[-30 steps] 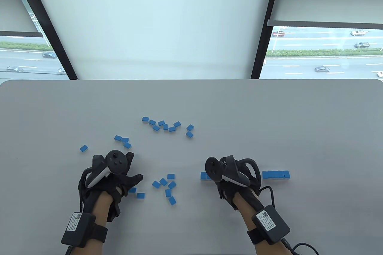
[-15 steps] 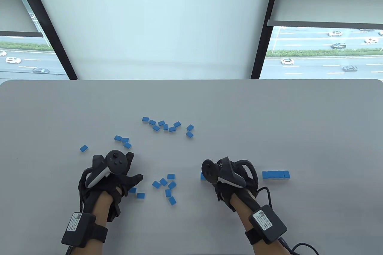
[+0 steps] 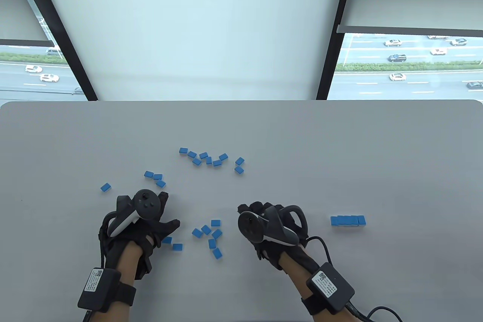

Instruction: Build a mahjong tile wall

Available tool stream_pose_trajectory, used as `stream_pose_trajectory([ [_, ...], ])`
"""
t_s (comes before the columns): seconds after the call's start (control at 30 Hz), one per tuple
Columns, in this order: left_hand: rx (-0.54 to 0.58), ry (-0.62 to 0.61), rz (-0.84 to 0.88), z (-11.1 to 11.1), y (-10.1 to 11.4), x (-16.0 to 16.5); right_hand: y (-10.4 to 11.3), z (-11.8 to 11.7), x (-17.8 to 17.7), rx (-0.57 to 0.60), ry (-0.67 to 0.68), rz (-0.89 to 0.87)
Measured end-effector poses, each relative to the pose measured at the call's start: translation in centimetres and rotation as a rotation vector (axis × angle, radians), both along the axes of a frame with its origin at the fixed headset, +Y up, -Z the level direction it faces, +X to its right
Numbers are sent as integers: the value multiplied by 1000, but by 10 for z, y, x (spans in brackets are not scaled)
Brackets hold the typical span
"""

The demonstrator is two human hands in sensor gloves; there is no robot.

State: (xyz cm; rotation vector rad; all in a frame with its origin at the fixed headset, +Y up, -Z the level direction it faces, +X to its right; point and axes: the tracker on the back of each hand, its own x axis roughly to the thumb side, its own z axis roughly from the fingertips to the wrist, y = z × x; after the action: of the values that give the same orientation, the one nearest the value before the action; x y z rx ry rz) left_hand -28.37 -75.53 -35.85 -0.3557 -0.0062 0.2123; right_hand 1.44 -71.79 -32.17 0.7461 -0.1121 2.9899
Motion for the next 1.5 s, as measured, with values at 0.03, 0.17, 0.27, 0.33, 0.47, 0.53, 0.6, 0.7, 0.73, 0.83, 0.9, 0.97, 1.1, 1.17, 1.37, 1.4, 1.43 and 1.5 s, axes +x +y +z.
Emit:
stream_pose_trajectory([
  [0.03,-1,1,-1,0,0,0,0,3,-6,-2,21,-4],
  [0.17,0,2,-5,0,0,0,-8,12,-24,-67,91,-8],
  [0.27,-3,1,-11,0,0,0,-19,16,-33,-142,136,16],
  [0.33,-5,1,-14,0,0,1,-25,17,-37,-174,150,40],
  [0.47,-11,-2,-21,0,-1,2,-34,20,-44,-183,166,90],
  [0.53,-14,-2,-23,0,-1,2,-37,21,-47,-188,172,107],
  [0.6,-12,-1,-23,0,0,2,-37,22,-48,-187,169,96],
  [0.7,-12,1,-24,0,0,2,-38,23,-50,-184,172,104],
  [0.73,-12,2,-25,0,0,2,-38,23,-50,-184,173,103],
  [0.83,-12,2,-26,1,0,2,-38,25,-51,-184,176,106],
  [0.9,-13,1,-28,1,0,3,-38,25,-52,-179,179,109],
  [0.97,-16,0,-31,0,0,3,-38,25,-52,-175,181,109],
  [1.1,-18,-2,-36,1,-1,4,-38,26,-54,-179,189,120],
  [1.17,-19,-2,-36,1,-1,4,-38,26,-53,-174,194,124],
  [1.37,-12,2,-23,2,1,3,-24,18,-38,-141,178,34],
  [1.4,-11,2,-22,2,1,3,-19,17,-34,-123,171,22],
  [1.43,-11,2,-21,2,2,3,-15,17,-31,-107,161,15],
  [1.5,-12,1,-20,2,1,3,-4,15,-22,-54,135,-6],
])
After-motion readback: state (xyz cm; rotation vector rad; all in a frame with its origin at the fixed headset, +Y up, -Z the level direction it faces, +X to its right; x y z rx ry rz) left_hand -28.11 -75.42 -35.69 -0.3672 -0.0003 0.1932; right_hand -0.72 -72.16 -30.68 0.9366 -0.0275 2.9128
